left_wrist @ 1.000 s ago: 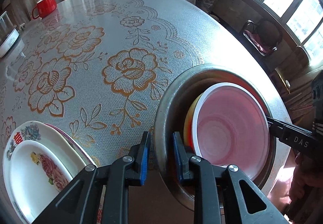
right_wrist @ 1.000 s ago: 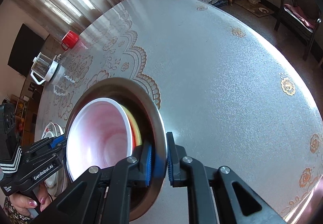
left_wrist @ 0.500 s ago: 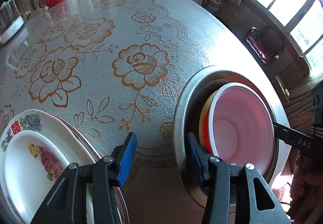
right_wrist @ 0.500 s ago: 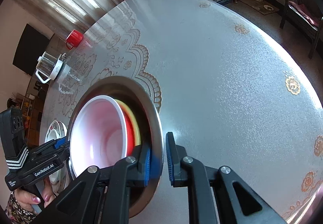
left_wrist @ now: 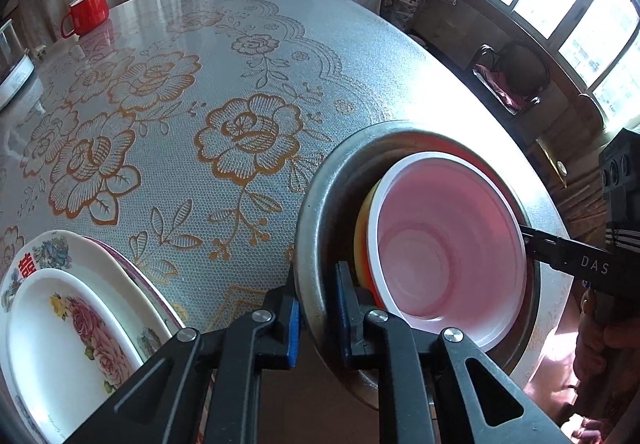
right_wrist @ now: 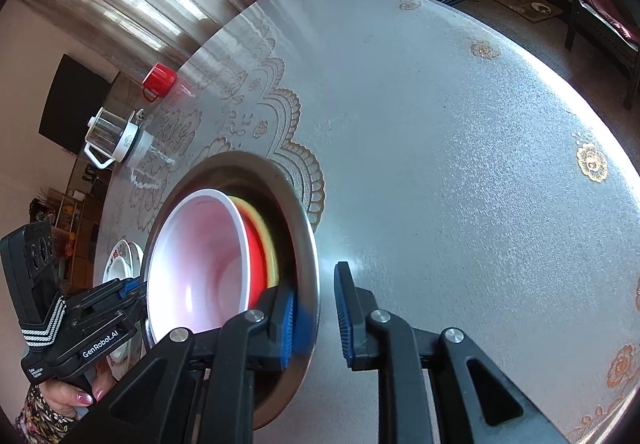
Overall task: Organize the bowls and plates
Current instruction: 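Lift the nested steel bowl with both grippers and lower it onto the plate stack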
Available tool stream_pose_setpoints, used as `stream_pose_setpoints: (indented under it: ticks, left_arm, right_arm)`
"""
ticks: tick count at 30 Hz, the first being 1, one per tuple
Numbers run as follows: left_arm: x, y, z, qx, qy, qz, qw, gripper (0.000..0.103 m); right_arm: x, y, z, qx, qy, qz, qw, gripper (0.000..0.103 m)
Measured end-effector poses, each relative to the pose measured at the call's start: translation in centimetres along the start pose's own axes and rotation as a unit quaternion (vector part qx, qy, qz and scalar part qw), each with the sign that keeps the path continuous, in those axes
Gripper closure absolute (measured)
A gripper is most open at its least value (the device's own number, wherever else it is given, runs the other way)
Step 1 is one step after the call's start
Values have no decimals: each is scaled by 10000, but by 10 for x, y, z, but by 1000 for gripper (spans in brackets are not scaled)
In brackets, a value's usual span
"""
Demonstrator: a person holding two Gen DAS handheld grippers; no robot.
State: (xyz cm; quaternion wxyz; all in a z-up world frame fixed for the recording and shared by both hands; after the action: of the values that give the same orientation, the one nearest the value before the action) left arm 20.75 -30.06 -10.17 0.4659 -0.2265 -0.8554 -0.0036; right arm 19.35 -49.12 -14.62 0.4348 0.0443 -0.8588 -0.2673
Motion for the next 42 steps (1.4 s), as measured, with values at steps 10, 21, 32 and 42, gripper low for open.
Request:
stream_pose_setpoints:
  ticks: [10, 21, 32, 42]
  left_arm:
    - [25, -6, -6, 68, -319, -48, 9995, 89]
    - [68, 10, -8, 383, -690, 77, 9968, 89]
    - [120, 56, 0, 592, -1033, -85, 9928, 89]
    - [161, 115, 21, 876, -1214, -378, 9880, 90]
  right_arm:
    - [11, 8, 0, 16, -74, 118, 9999, 94]
    - [36, 41, -8, 146, -289, 5, 9995, 94]
    - [41, 105, -5, 531, -324, -305, 9976, 93]
    - [27, 176, 13, 859, -208, -627, 9941, 93]
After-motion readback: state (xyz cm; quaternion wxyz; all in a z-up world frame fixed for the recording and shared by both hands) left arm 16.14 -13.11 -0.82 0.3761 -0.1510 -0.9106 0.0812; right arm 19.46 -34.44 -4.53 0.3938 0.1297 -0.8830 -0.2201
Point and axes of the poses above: each gripper's, at about its wrist camera, not at the fingertips, and x roughly against the way its jaws point, y to its left, z to its underside, the point moved 2 cm from there along -x, roughly the way its jaws point, and after that the axes turned 11 degrees about -y, right-handed, at the moved point
